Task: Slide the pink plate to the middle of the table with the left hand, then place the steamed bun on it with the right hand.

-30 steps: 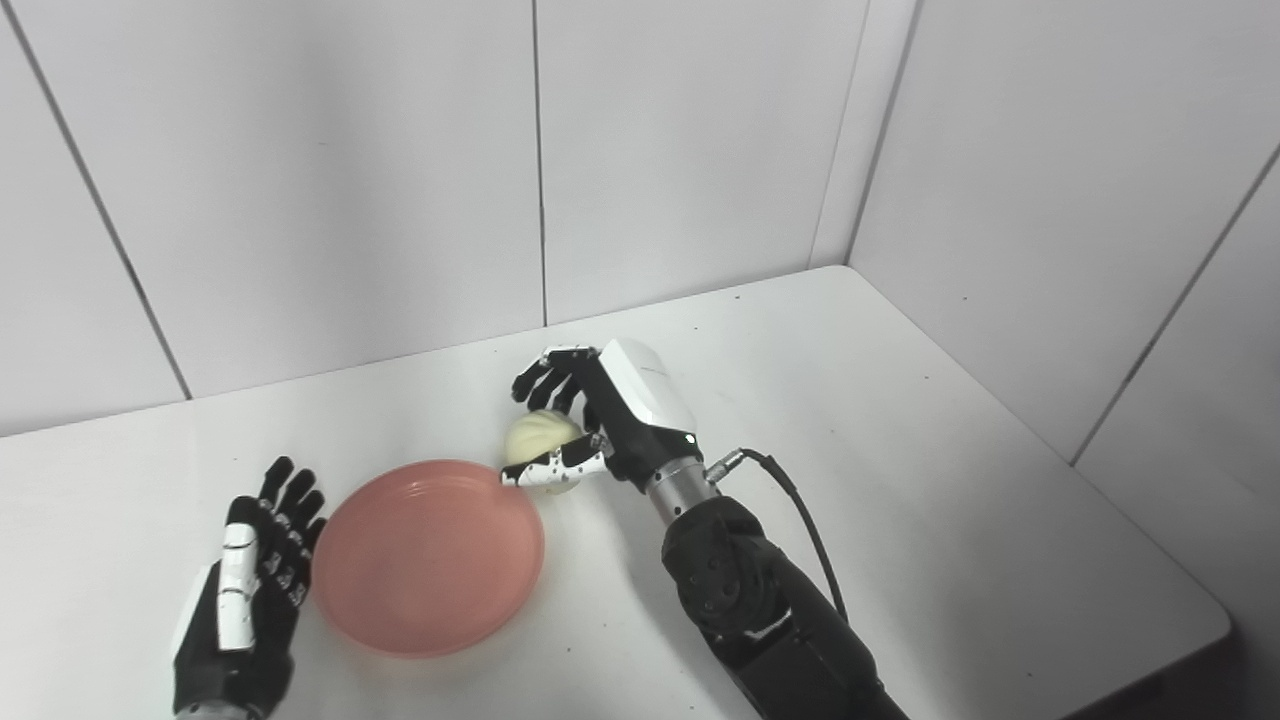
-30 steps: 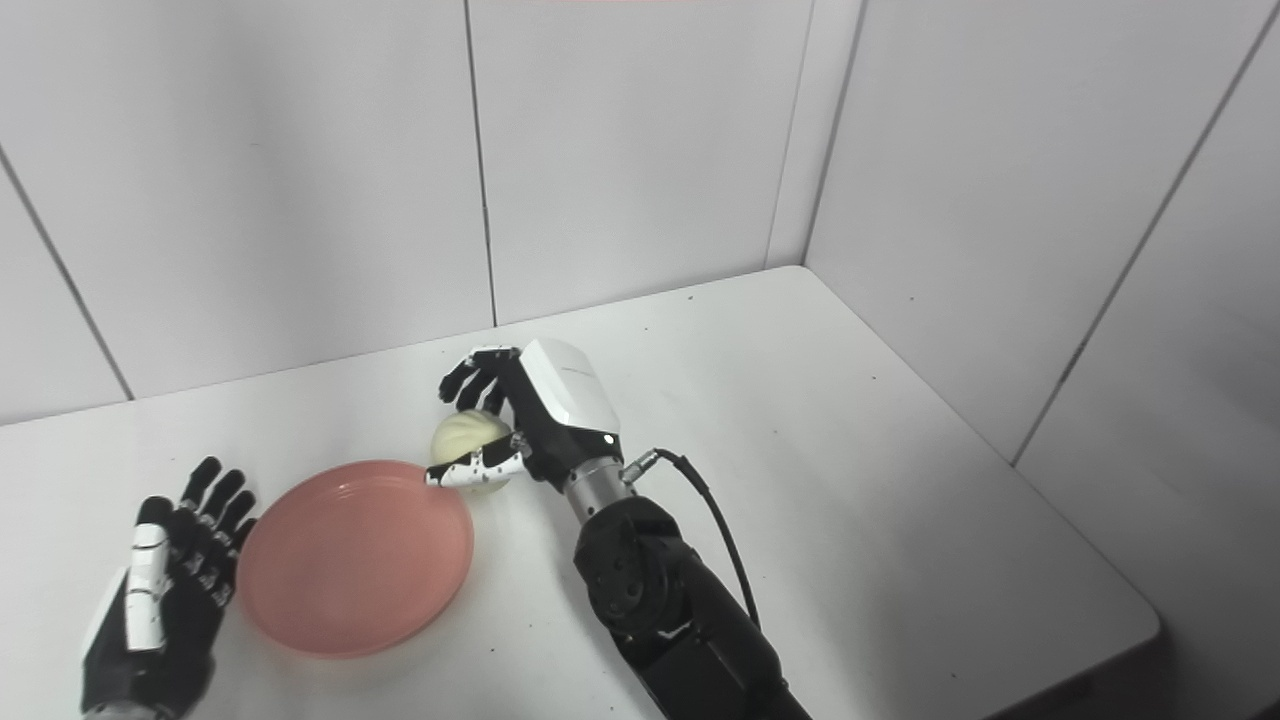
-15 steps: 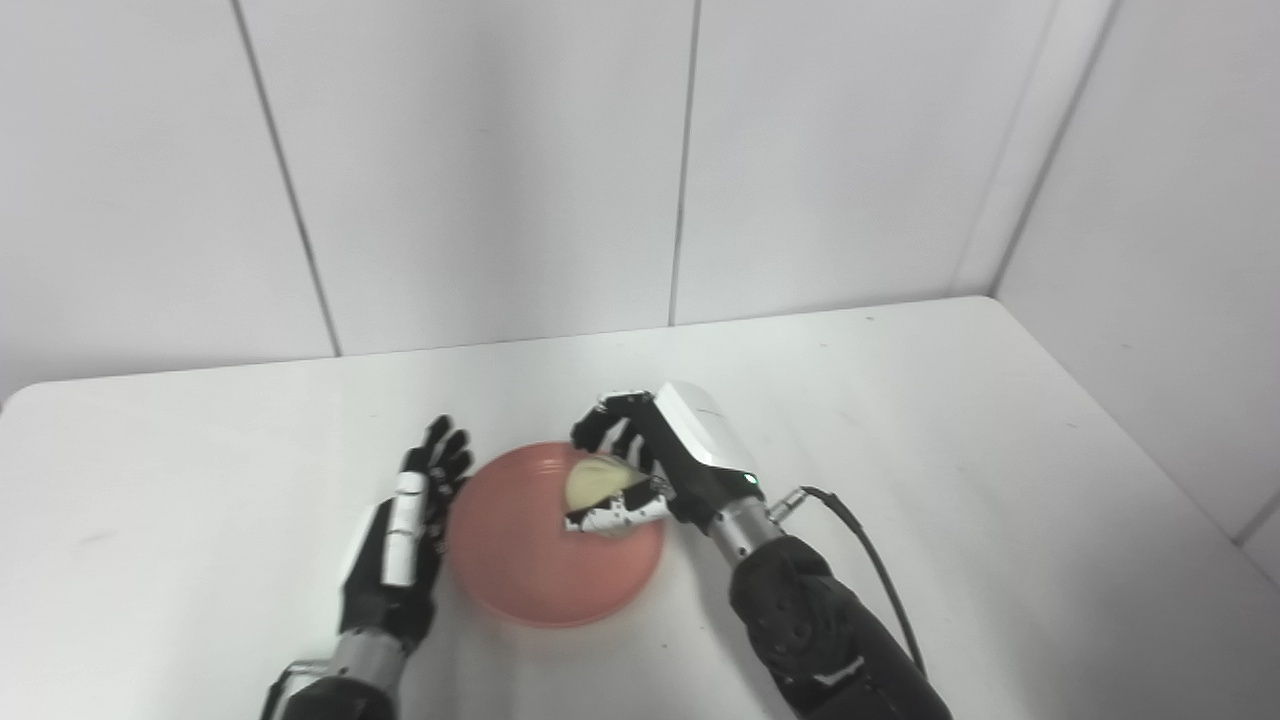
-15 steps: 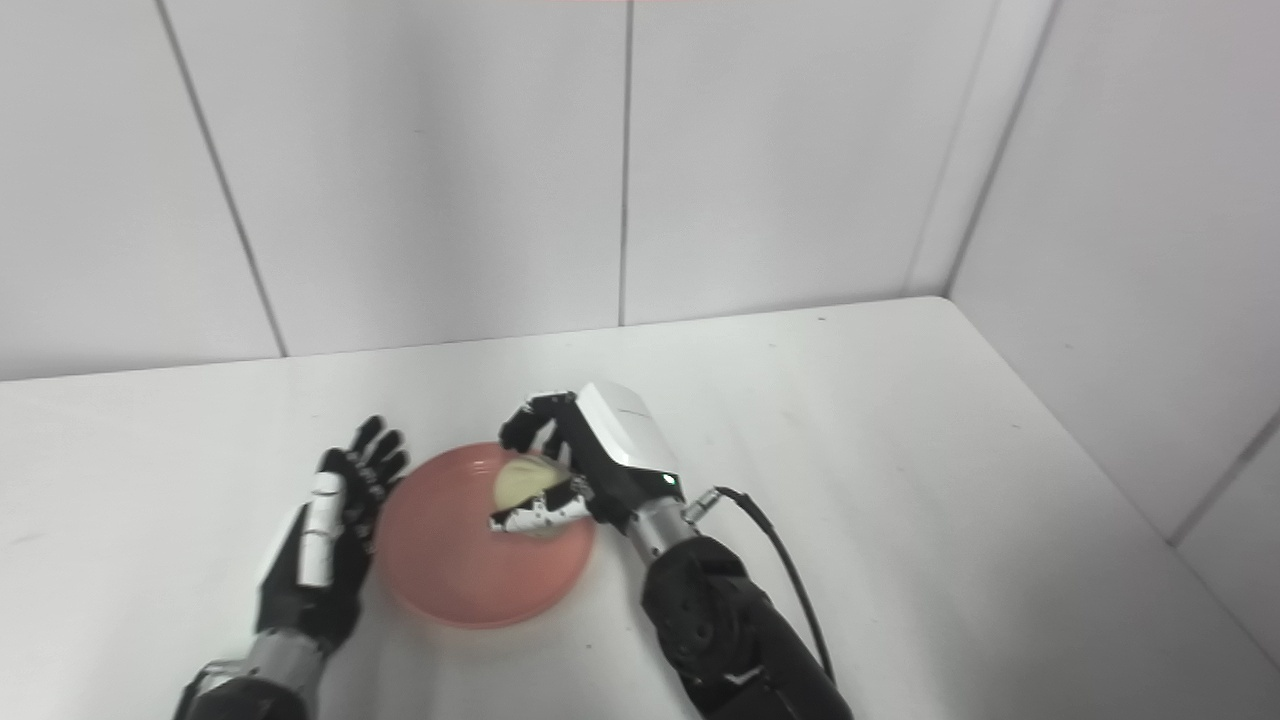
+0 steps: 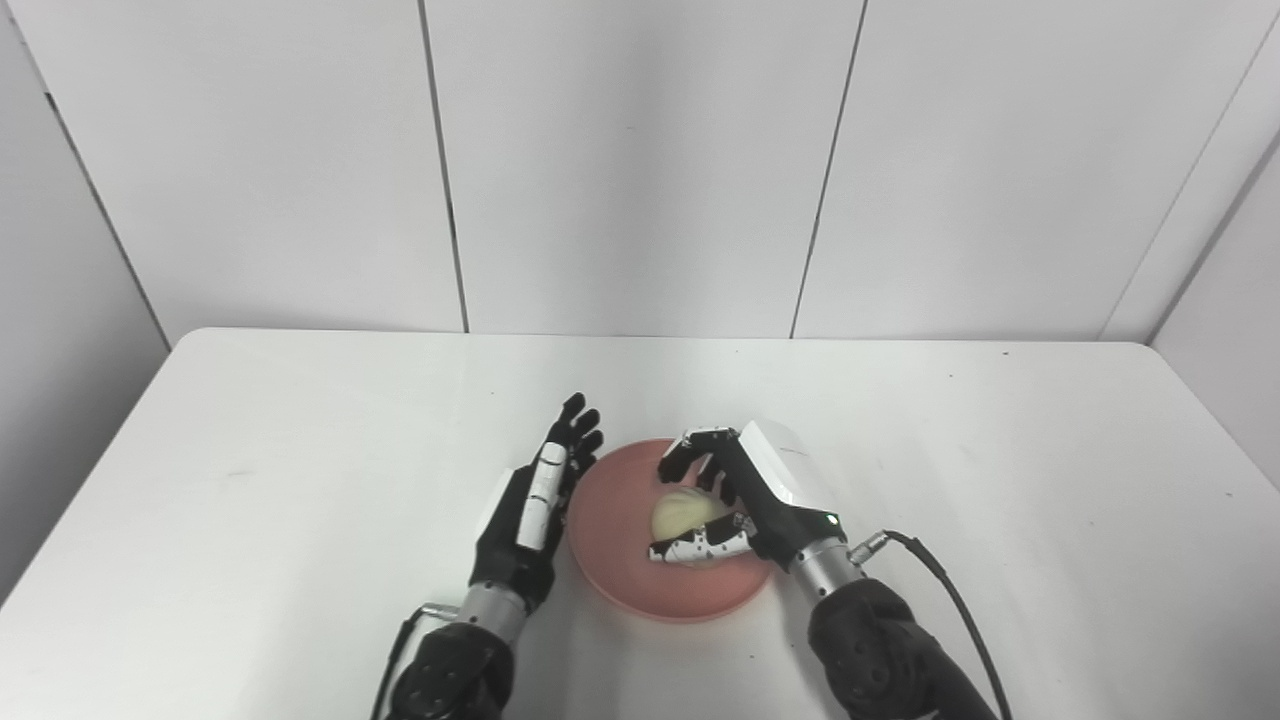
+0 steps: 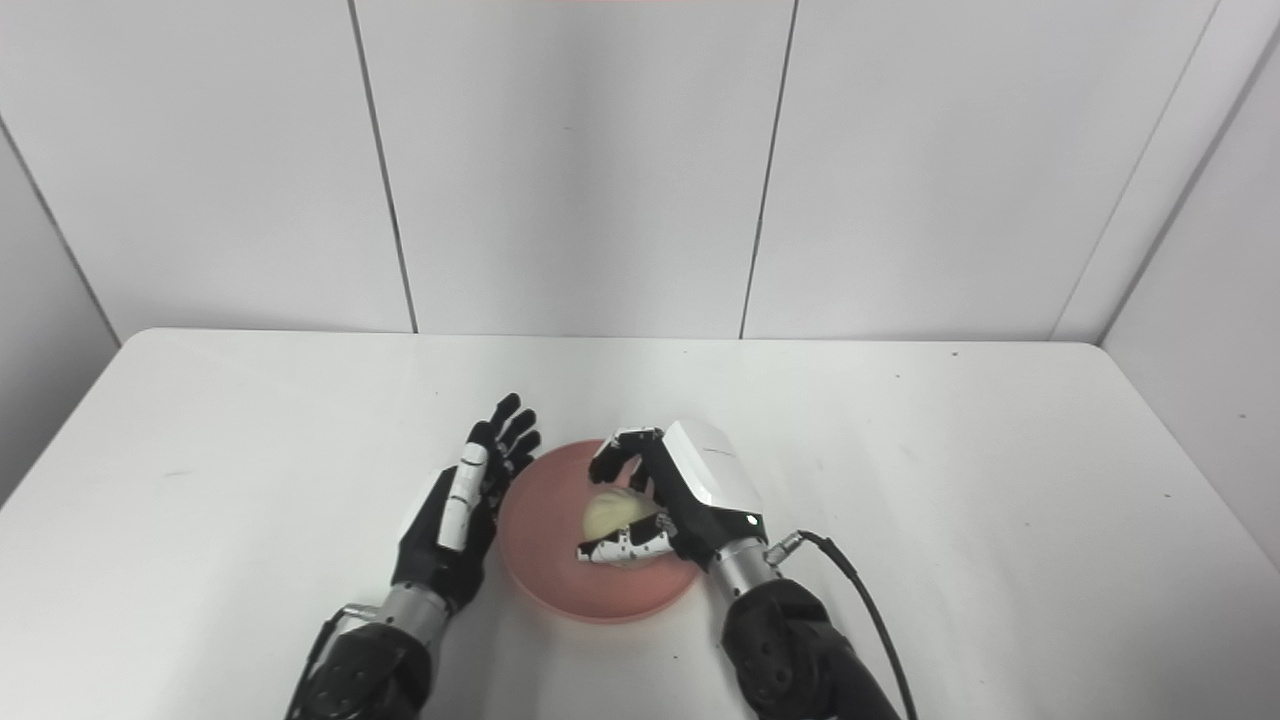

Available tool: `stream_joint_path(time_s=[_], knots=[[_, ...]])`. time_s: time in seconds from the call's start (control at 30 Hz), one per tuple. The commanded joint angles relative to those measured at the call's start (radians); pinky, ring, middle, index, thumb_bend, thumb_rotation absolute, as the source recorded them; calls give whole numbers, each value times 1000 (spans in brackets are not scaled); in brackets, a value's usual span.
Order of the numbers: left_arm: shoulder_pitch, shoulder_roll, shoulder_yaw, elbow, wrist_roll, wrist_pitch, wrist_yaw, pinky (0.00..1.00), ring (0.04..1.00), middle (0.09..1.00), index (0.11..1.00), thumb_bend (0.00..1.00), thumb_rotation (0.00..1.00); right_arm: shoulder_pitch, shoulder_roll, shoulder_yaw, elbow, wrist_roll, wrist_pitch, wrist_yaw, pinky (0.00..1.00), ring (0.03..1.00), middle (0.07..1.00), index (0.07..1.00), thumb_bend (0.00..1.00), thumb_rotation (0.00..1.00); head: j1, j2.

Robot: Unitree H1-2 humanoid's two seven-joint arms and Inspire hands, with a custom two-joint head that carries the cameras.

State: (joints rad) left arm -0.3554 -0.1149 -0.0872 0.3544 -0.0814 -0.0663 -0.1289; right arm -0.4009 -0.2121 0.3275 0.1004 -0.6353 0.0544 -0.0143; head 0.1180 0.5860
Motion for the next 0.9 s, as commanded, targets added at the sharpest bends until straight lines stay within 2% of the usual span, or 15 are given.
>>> stream_joint_path(time_s=[0.0,0.1,0.17,0.2,0.23,0.27,0.3,0.33,0.37,0.4,0.5,0.6,0.63,0.73,0.87], knots=[[16,-12,-9,36,8,-2,2,1000,971,975,965,706,1000,-47,-3,-9,-5,4,-61,-19,317,399,552,462,507,0,0,1],[15,-16,-6,39,7,-6,5,1000,971,975,964,700,1000,-49,-2,-8,1,1,-69,-19,358,416,552,469,508,0,-6,1],[14,-16,-8,40,10,-6,5,1000,969,973,964,708,1000,-49,-10,-4,-3,-12,-75,-15,378,406,524,518,509,0,-6,1],[14,-15,-8,40,10,-6,4,1000,970,974,965,705,1000,-48,-16,-2,-5,-18,-73,-8,435,453,514,517,512,0,-14,1],[14,-14,-10,38,12,-7,3,1000,971,974,965,702,1000,-47,-21,-1,-7,-22,-70,-2,496,547,544,507,513,25,-14,1],[15,-13,-11,36,14,-7,2,1000,971,975,966,700,1000,-46,-24,0,-9,-25,-69,1,568,634,637,502,507,87,-15,1],[15,-12,-13,34,16,-6,2,1000,972,975,967,699,1000,-45,-26,-1,-10,-26,-70,2,610,681,684,499,505,117,-15,1],[15,-10,-14,35,18,-5,1,1000,972,975,967,699,1000,-43,-29,-1,-8,-26,-83,-7,614,686,689,499,504,120,-17,1],[15,-9,-15,35,20,-5,-1,1000,974,976,967,708,1000,-42,-32,-1,-7,-27,-93,-13,648,722,723,628,535,108,-17,1],[15,-8,-15,35,21,-2,-2,1000,975,976,968,713,1000,-41,-36,1,-5,-29,-104,-17,667,740,740,695,550,101,-22,2],[16,-9,-14,30,23,7,-3,1000,977,976,965,724,1000,-37,-50,8,-11,-33,-103,9,758,822,816,807,562,243,-21,2],[14,-11,-12,33,22,4,-3,1000,974,974,960,716,1000,-34,-55,5,3,-24,-136,-6,870,886,898,830,566,315,-22,2],[13,-11,-12,34,22,4,-2,1000,974,974,960,716,1000,-32,-55,4,6,-24,-140,-9,874,888,900,830,566,317,-27,0],[14,-11,-11,33,25,2,3,1000,977,978,960,714,1000,-27,-58,3,4,-29,-136,2,969,958,964,865,591,457,-27,0],[11,-10,-7,37,28,-9,8,1000,973,977,963,698,1000,-11,-69,-12,0,5,-158,11,999,997,998,880,654,537,-32,0]])
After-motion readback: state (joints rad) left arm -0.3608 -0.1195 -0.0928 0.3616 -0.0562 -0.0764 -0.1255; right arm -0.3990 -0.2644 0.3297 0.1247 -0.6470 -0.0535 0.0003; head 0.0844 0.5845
